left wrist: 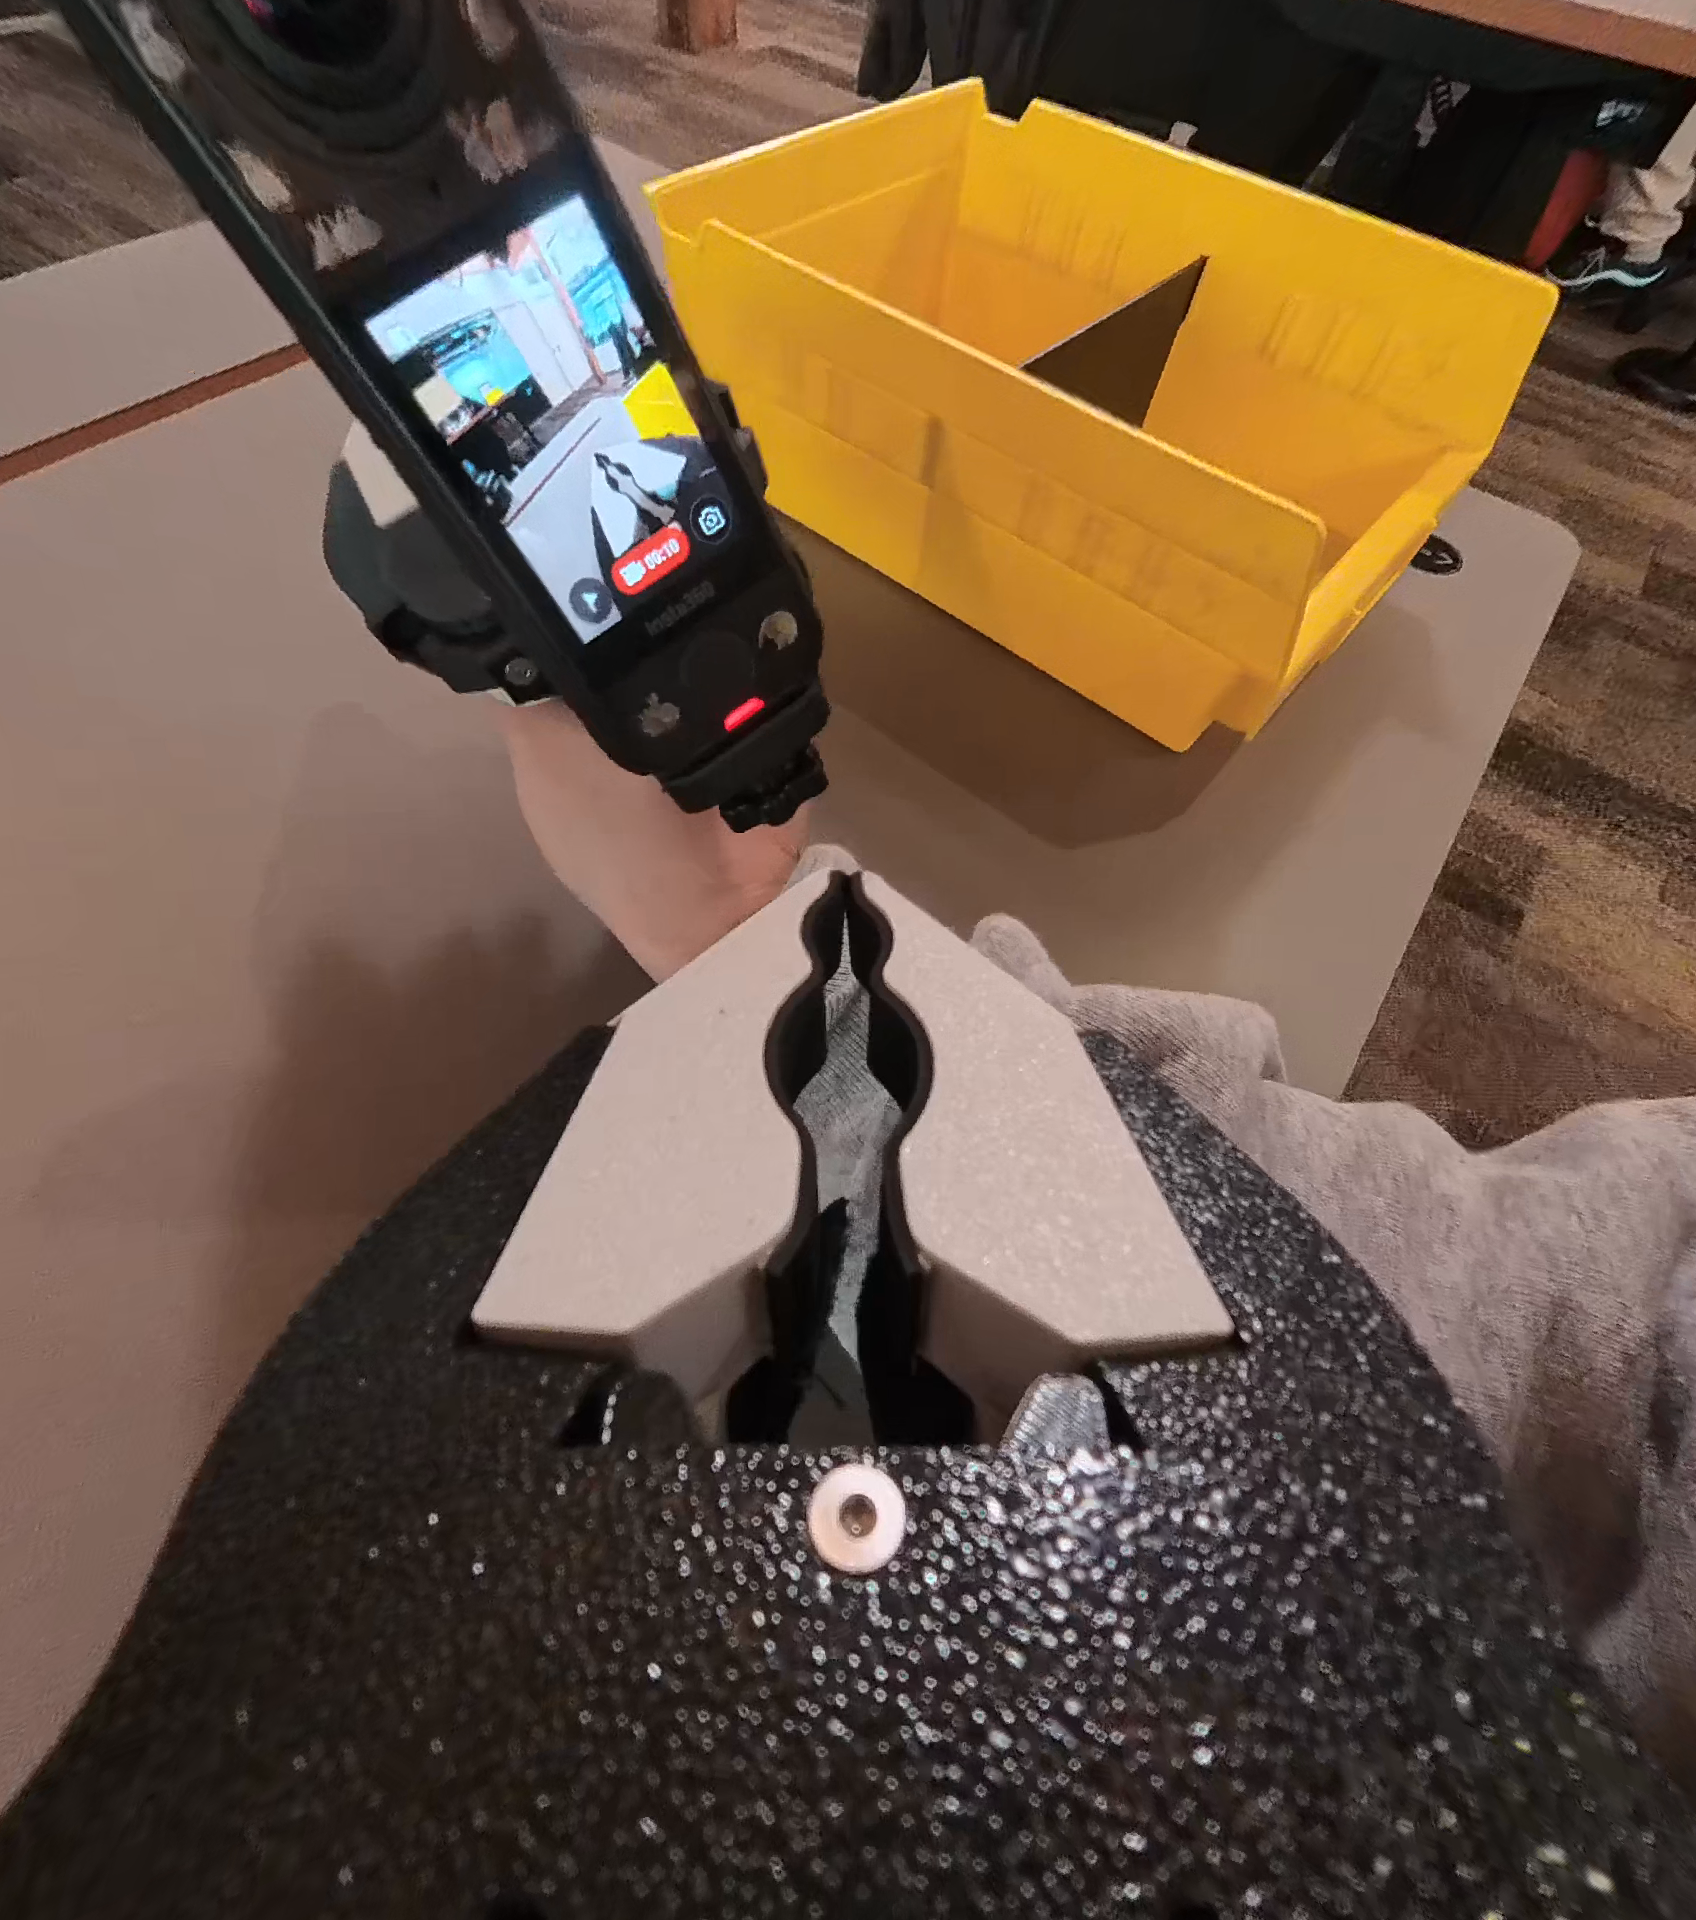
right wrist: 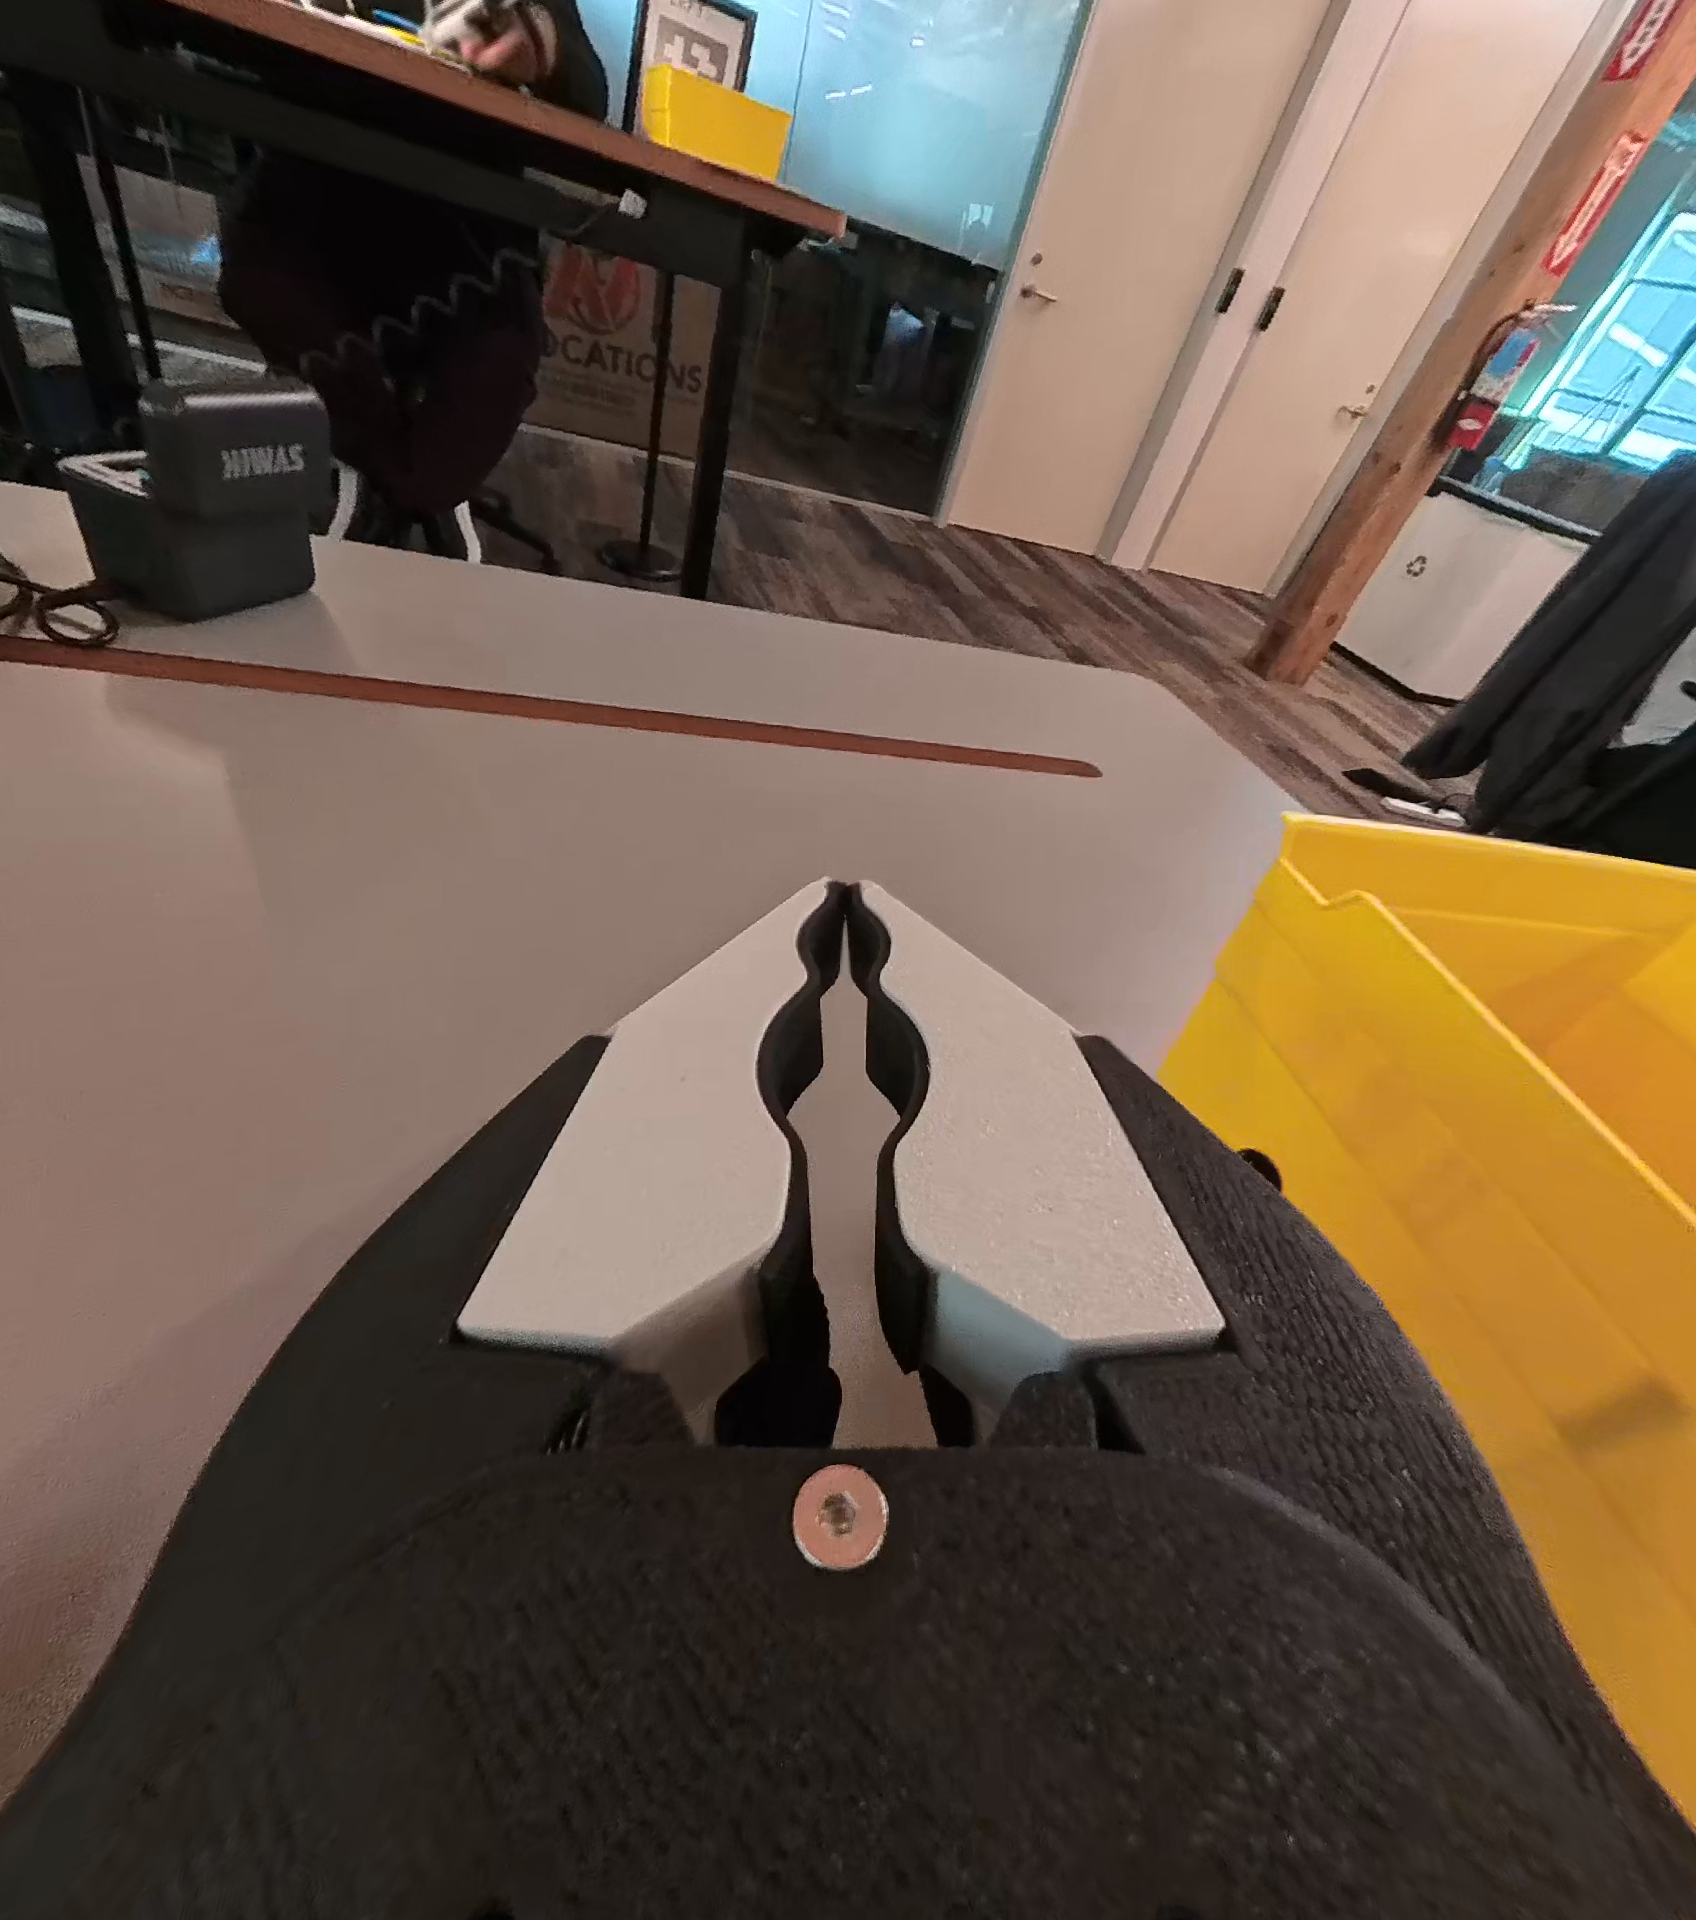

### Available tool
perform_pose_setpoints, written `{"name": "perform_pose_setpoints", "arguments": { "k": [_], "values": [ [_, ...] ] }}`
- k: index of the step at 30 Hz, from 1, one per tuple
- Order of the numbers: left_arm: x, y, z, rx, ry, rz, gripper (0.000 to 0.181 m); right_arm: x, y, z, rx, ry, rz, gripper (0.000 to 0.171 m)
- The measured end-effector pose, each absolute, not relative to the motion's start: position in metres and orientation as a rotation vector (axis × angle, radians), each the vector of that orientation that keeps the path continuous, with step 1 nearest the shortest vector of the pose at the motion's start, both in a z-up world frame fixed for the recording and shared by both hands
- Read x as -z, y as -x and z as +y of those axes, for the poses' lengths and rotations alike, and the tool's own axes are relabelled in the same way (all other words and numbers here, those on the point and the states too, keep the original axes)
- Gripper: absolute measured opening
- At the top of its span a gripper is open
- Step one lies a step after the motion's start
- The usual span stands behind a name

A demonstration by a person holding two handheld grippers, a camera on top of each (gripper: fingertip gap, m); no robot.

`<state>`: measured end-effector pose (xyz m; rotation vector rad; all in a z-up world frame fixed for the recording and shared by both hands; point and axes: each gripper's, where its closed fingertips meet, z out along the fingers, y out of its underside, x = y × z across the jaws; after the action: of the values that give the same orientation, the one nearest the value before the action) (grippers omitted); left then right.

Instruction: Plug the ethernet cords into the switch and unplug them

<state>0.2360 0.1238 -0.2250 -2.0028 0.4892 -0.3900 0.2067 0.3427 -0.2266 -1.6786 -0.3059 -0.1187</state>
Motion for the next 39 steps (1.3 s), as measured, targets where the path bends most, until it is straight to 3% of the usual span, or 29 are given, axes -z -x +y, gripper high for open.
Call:
{"name": "perform_pose_setpoints", "arguments": {
  "k": [5, 12, 18, 22, 31, 32, 33, 34, 35, 36, 39],
  "values": [
    [0.204, -0.191, 0.133, 0.3, 1.894, 0.361, 0.0, 0.232, -0.195, 0.345, 0.041, 1.695, -0.327, 0.0],
    [0.182, -0.049, 0.173, -0.024, 1.715, 0.035, 0.0, 0.24, -0.165, 0.34, -0.238, 1.708, -0.379, 0.0],
    [0.206, 0.033, 0.229, -0.231, 1.63, -0.07, 0.0, 0.246, -0.135, 0.33, -0.566, 1.688, -0.435, 0.0],
    [0.235, 0.059, 0.249, -0.228, 1.653, -0.117, 0.0, 0.235, -0.125, 0.329, -0.522, 1.57, -0.543, 0.0],
    [0.231, 0.064, 0.248, -0.269, 1.657, -0.021, 0.0, 0.237, -0.111, 0.338, -0.384, 1.535, -0.665, 0.0],
    [0.23, 0.066, 0.248, -0.28, 1.659, -0.015, 0.0, 0.236, -0.11, 0.338, -0.395, 1.538, -0.668, 0.009],
    [0.229, 0.069, 0.248, -0.284, 1.657, -0.018, 0.0, 0.235, -0.11, 0.339, -0.413, 1.543, -0.656, 0.039],
    [0.228, 0.076, 0.247, -0.302, 1.657, -0.057, 0.017, 0.234, -0.111, 0.341, -0.43, 1.549, -0.631, 0.059],
    [0.23, 0.078, 0.248, -0.299, 1.67, -0.057, 0.073, 0.234, -0.112, 0.342, -0.451, 1.551, -0.608, 0.074],
    [0.231, 0.081, 0.248, -0.299, 1.675, -0.071, 0.092, 0.234, -0.113, 0.344, -0.465, 1.551, -0.588, 0.091],
    [0.239, 0.084, 0.249, -0.275, 1.705, -0.083, 0.11, 0.234, -0.116, 0.346, -0.468, 1.561, -0.561, 0.102]
  ]
}}
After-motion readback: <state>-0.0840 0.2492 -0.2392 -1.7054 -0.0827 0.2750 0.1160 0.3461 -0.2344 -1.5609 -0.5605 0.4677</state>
